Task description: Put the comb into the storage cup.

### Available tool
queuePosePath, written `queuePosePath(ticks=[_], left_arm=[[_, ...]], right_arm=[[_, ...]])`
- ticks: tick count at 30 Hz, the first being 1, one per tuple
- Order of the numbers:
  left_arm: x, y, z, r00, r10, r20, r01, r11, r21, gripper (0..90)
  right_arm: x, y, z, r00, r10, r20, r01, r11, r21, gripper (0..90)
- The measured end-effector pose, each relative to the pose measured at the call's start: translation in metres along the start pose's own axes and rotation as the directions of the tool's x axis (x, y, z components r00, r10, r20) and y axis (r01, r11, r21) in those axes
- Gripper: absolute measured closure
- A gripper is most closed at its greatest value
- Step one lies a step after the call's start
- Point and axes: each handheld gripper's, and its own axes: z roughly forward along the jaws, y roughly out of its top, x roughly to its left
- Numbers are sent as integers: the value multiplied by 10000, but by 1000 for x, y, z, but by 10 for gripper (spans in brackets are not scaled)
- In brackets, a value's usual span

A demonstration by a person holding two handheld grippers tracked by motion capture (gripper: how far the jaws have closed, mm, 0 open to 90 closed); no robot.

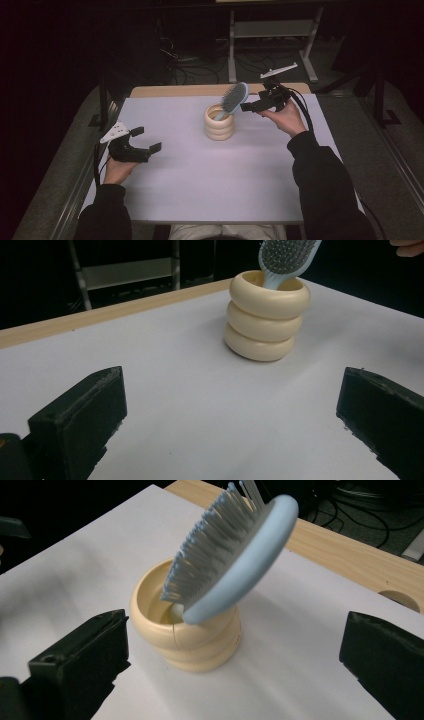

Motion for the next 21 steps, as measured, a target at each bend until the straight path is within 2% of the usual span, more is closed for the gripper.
queuePosePath(ticks=[11,14,21], left_arm=[[-2,-1,1,10000,28,65,-29,9999,157,0],[-3,-1,2,9999,80,97,-82,9998,191,0],[-5,-2,4,9997,95,219,-101,9996,270,0]], right_arm=[[-8,-16,-22,9999,-54,158,56,9999,-147,0],[-10,-21,-27,10000,-23,45,25,9992,-399,0],[-15,-34,-36,9999,-20,103,25,9989,-468,0]])
